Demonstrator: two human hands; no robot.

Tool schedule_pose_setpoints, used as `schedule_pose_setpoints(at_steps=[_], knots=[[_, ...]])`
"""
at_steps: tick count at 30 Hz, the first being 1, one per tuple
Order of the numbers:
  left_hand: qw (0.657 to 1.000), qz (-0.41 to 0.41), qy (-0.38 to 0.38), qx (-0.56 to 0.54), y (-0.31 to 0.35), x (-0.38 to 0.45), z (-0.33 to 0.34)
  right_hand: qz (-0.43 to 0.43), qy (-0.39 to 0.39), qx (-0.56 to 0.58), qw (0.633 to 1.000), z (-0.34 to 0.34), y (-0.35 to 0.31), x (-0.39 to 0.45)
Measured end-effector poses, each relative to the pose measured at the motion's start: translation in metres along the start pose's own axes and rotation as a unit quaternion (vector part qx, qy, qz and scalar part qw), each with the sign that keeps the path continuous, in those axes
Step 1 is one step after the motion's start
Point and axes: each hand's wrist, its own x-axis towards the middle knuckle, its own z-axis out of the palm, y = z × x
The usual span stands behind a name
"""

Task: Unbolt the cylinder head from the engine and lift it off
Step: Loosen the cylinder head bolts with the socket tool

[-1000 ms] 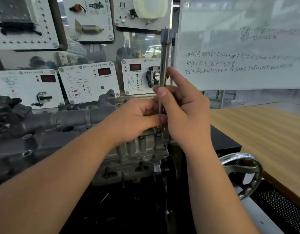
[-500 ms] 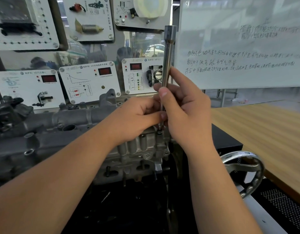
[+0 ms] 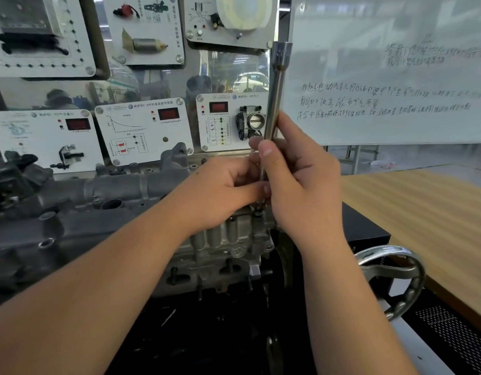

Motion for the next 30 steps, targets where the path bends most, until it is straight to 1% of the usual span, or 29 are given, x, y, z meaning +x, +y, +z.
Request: schedule_pose_setpoints(at_steps=[2, 4, 6, 8, 9, 11, 13, 17, 20, 22, 24, 26, 30], knots=[[1.0, 0.009, 0.005, 0.006, -0.0009, -0.0002, 0.0008, 0.005, 0.009, 0.003, 1.0, 0.0026, 0.0013, -0.0004], [1.0, 0.016, 0.012, 0.018, -0.001, -0.0001, 0.002, 0.012, 0.039, 0.002, 0.999, 0.0041, 0.0042, -0.0004], [1.0, 0.014, 0.019, 0.016, -0.0004, 0.0002, 0.0026, -0.017, 0.058, -0.039, 0.997, 0.0036, 0.0066, -0.0001], [1.0, 0.007, 0.016, -0.005, 0.0007, 0.0002, 0.002, -0.04, 0.055, -0.074, 0.995, 0.0023, 0.0076, -0.0001], [1.0, 0.004, 0.012, -0.009, 0.0005, 0.0004, 0.0013, -0.043, 0.045, -0.071, 0.995, 0.0014, 0.0076, 0.0001], [1.0, 0.002, 0.001, -0.007, -0.0004, 0.0008, 0.0005, -0.033, 0.028, -0.045, 0.998, 0.0002, 0.0061, -0.0002], [1.0, 0.002, 0.005, -0.007, -0.0023, 0.0013, 0.0001, -0.024, 0.028, -0.017, 0.999, 0.0008, 0.0051, -0.0011], [1.0, 0.018, 0.014, -0.001, -0.0017, 0.0007, 0.0009, -0.014, 0.049, -0.011, 0.999, 0.0061, 0.0046, -0.0014], [0.999, 0.027, 0.026, -0.005, -0.0001, -0.0007, 0.0011, -0.047, 0.077, -0.065, 0.994, 0.0093, 0.0059, -0.0022], [0.999, 0.024, 0.031, -0.018, 0.0011, -0.0013, 0.0005, -0.053, 0.065, -0.079, 0.993, 0.0086, 0.0056, -0.0022], [0.999, 0.017, 0.023, -0.029, 0.0013, -0.0016, 0.0001, -0.033, 0.043, -0.052, 0.997, 0.0056, 0.0049, -0.0006], [0.999, 0.016, 0.013, -0.029, 0.0003, -0.0013, 0.0003, -0.031, 0.033, -0.03, 0.999, 0.0029, 0.0044, -0.0008], [0.999, 0.047, 0.003, -0.009, -0.0042, 0.0004, 0.0004, -0.018, 0.028, -0.007, 0.999, 0.0019, 0.0038, -0.001]])
